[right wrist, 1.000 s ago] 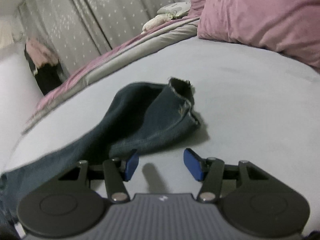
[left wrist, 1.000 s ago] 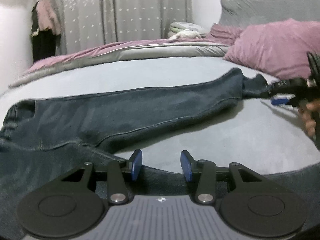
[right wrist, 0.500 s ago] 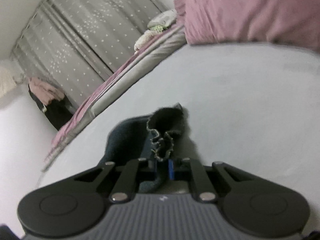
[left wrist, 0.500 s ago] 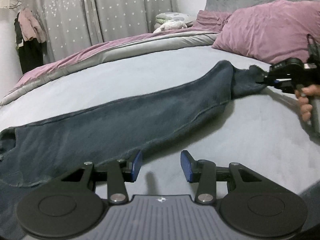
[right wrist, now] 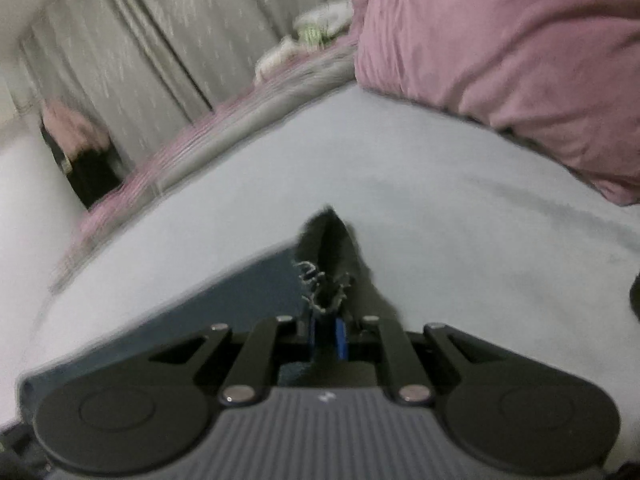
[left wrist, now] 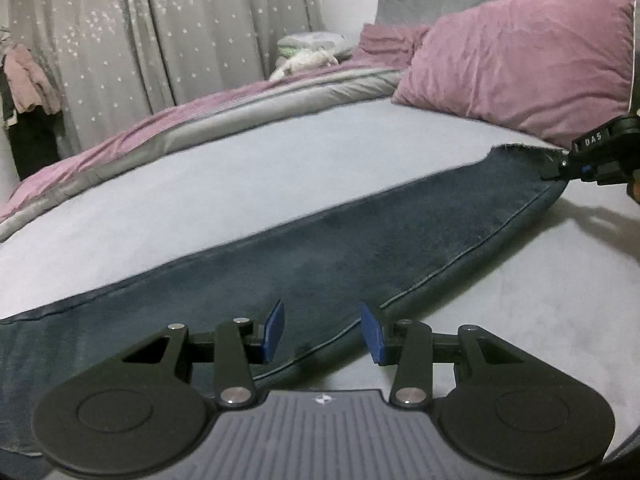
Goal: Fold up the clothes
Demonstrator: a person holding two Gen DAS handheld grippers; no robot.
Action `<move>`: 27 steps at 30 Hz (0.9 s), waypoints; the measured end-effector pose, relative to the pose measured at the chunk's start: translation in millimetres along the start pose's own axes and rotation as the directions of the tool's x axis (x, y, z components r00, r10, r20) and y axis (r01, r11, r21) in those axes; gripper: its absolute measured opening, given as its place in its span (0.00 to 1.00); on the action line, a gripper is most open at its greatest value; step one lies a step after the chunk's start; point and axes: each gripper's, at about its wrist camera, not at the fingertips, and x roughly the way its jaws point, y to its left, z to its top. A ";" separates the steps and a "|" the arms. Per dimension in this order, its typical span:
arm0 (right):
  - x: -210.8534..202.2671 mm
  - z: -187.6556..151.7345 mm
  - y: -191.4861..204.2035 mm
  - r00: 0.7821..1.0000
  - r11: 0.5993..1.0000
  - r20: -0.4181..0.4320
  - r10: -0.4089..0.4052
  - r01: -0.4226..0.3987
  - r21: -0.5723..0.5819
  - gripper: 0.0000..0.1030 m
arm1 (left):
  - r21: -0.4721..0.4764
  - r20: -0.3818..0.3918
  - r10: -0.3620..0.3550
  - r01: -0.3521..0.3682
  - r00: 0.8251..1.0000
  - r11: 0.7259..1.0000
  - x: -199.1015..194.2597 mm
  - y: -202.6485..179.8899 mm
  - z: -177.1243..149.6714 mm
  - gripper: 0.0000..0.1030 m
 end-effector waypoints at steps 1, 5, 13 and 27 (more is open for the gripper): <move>3.3 -1.6 -0.6 1.000 1.000 -0.016 -0.011 0.011 -0.008 0.10 | 0.001 -0.014 -0.002 0.002 1.000 1.000 5.1 -0.6 -1.2 0.41; -4.1 0.1 1.7 0.996 0.996 0.012 -0.085 0.085 -0.039 0.27 | -0.025 -0.042 -0.014 0.013 0.999 1.000 15.8 0.3 -9.6 0.41; -12.2 -8.6 50.4 0.974 0.958 0.224 -0.041 0.102 -0.267 0.34 | -0.143 0.010 -0.012 0.014 1.000 0.990 17.1 6.2 -9.3 0.41; 18.4 -12.8 14.7 0.967 0.957 0.155 -0.201 0.228 -0.178 0.19 | -0.203 0.049 -0.049 0.058 0.998 0.977 22.7 8.5 -24.9 0.47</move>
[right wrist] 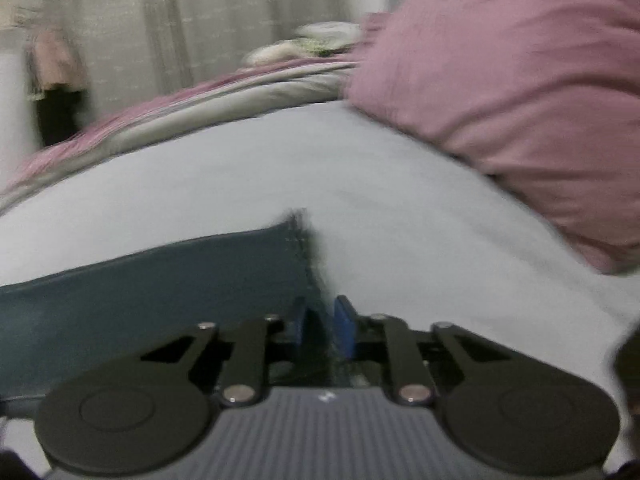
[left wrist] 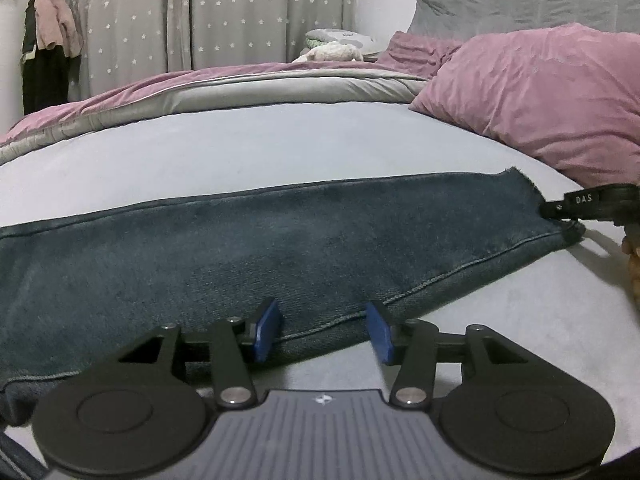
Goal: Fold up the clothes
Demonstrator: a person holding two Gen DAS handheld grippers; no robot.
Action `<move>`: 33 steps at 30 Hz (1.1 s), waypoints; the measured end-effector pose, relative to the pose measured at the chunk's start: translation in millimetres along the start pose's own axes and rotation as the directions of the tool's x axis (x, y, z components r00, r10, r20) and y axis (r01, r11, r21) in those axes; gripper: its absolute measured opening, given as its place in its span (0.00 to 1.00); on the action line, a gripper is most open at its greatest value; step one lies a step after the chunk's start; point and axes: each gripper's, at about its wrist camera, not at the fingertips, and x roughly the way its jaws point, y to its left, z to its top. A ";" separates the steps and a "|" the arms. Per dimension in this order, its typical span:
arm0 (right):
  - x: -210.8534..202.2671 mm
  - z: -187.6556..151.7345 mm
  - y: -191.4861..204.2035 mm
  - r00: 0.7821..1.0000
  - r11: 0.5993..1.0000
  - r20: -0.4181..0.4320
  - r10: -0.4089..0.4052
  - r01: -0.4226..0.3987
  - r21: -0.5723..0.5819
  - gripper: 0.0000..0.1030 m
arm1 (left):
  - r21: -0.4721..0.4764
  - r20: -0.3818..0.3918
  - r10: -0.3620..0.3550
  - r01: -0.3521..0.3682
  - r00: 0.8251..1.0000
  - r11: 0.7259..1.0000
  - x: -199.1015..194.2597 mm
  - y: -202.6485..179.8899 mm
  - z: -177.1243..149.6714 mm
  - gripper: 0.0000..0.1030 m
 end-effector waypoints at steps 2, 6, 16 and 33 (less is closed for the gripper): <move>-3.6 -0.5 -2.8 1.000 1.000 0.004 0.003 -0.003 0.010 0.21 | 0.001 0.014 0.000 0.000 1.000 1.000 -4.1 -0.7 1.2 0.47; -8.7 1.5 4.2 1.000 1.000 0.025 0.007 -0.007 -0.020 0.25 | 0.001 0.063 -0.016 0.016 0.998 1.000 -27.3 -1.1 1.5 0.47; -30.0 4.6 8.7 0.999 0.994 0.009 0.049 -0.050 0.101 0.46 | 0.051 0.033 0.092 -0.094 0.995 0.994 -99.9 42.3 -14.9 0.47; -123.9 5.4 33.6 0.994 0.983 -0.067 0.082 -0.069 0.171 0.57 | -0.076 -0.038 0.260 -0.262 0.965 0.962 -162.8 145.4 -58.8 0.48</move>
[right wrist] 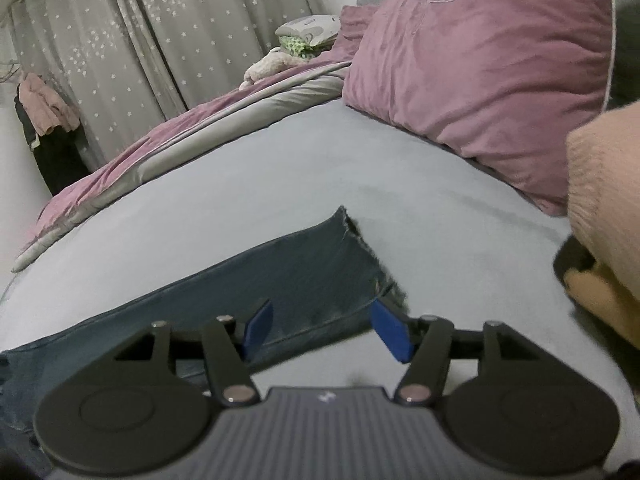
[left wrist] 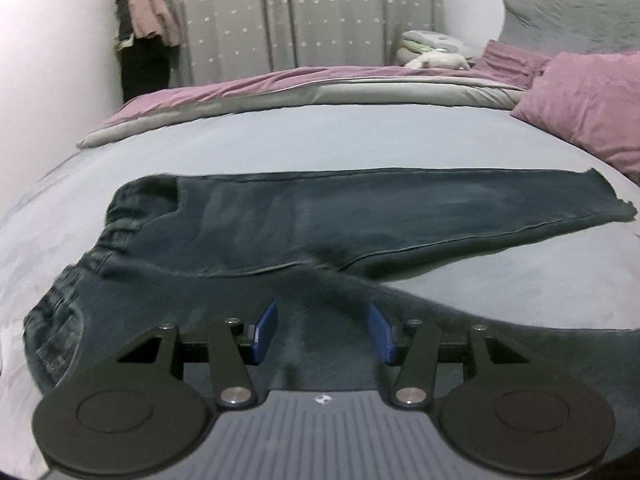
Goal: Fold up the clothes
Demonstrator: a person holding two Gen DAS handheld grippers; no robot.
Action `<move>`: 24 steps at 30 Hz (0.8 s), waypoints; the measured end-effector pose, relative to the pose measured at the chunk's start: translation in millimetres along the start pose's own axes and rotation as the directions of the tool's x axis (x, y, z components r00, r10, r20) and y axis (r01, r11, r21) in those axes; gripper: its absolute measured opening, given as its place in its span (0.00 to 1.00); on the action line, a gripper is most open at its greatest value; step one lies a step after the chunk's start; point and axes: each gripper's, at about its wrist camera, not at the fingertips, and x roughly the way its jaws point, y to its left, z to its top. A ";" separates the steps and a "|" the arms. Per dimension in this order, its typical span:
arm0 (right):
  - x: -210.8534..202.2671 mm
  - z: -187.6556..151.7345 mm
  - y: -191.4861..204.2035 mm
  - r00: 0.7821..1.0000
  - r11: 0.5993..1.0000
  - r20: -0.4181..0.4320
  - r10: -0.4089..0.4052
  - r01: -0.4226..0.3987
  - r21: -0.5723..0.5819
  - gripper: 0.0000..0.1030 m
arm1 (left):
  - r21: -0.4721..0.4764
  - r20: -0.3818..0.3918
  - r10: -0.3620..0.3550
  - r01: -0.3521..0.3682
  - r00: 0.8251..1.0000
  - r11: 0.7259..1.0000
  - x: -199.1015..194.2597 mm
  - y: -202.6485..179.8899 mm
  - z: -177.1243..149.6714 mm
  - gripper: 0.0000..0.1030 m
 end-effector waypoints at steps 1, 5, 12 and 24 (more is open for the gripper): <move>-3.2 -1.9 2.9 1.000 1.000 -0.008 0.000 0.000 0.000 0.57 | -0.010 0.000 0.003 -0.003 1.000 1.000 -0.5 4.8 -2.3 0.48; -14.1 -8.9 21.7 1.000 0.999 -0.026 -0.013 0.012 -0.036 0.62 | -0.054 -0.006 0.017 -0.017 1.000 0.998 -1.4 23.0 -11.6 0.49; -24.1 -16.9 61.7 0.999 0.995 -0.046 0.001 -0.005 -0.100 0.67 | -0.120 -0.050 0.059 -0.065 0.997 0.991 5.1 45.0 -10.2 0.49; -28.0 -52.6 147.1 0.988 0.973 -0.108 0.109 -0.128 -0.189 0.81 | -0.314 -0.170 0.075 -0.126 0.983 0.941 12.1 84.9 9.0 0.64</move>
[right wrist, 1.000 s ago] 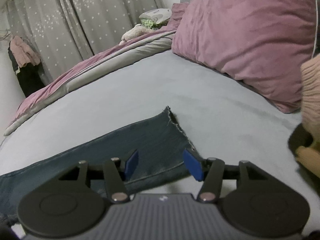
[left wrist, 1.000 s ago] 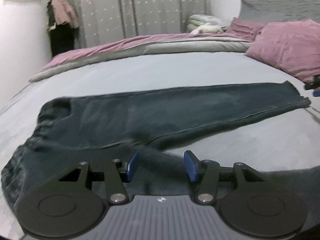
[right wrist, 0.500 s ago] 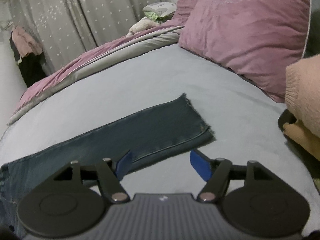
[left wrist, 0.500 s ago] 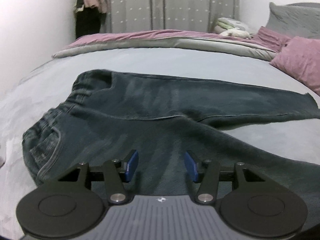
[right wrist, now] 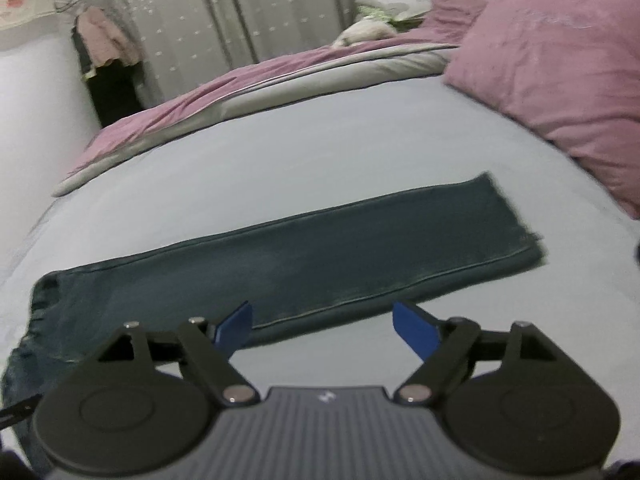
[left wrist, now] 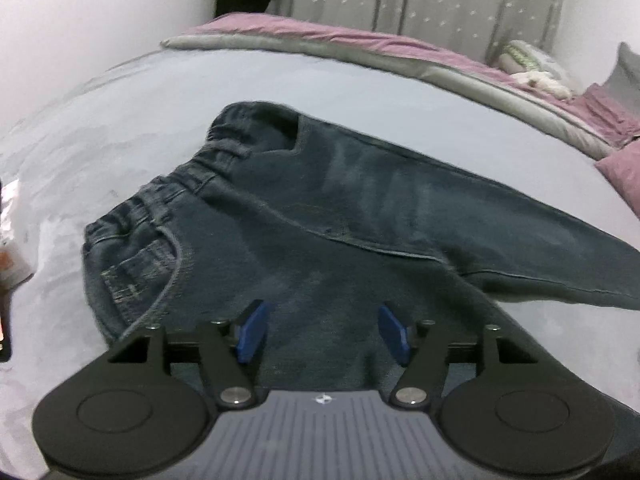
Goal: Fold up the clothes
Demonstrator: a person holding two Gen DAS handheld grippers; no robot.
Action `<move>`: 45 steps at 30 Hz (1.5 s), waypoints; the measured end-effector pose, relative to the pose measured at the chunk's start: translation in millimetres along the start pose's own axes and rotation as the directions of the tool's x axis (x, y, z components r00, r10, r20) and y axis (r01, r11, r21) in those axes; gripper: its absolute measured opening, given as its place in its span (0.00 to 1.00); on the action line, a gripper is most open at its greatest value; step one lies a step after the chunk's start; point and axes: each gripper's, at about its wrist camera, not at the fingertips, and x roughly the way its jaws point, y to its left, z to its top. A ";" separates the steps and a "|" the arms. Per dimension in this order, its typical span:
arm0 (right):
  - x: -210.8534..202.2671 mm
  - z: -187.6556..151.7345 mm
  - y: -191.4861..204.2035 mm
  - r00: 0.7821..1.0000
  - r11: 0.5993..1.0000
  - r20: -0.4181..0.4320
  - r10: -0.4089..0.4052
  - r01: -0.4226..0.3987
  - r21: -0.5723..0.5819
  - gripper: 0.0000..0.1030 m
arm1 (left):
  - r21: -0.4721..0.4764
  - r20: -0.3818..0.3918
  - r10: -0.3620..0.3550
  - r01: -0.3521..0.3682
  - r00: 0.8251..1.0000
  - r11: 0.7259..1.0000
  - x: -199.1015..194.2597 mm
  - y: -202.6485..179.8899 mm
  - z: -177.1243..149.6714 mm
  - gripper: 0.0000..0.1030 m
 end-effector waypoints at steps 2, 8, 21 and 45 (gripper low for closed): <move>0.5 -5.1 13.5 1.000 1.000 -0.006 0.029 -0.029 -0.004 0.85 | -0.015 -0.010 -0.005 0.005 1.000 1.000 0.9 3.8 1.7 0.68; 1.2 -26.4 38.0 0.998 0.997 -0.046 0.046 -0.049 -0.057 0.94 | -0.010 -0.032 0.008 -0.008 0.999 1.000 2.1 2.9 2.3 0.80; -4.1 -34.6 47.2 0.995 0.994 -0.072 0.075 -0.081 -0.075 0.98 | 0.016 -0.032 0.014 -0.014 0.999 1.000 1.1 -17.5 3.0 0.85; 7.9 -69.6 90.0 0.978 0.973 -0.175 0.116 -0.147 -0.178 1.00 | 0.011 -0.021 0.032 -0.032 0.999 0.999 8.0 -21.8 6.4 0.89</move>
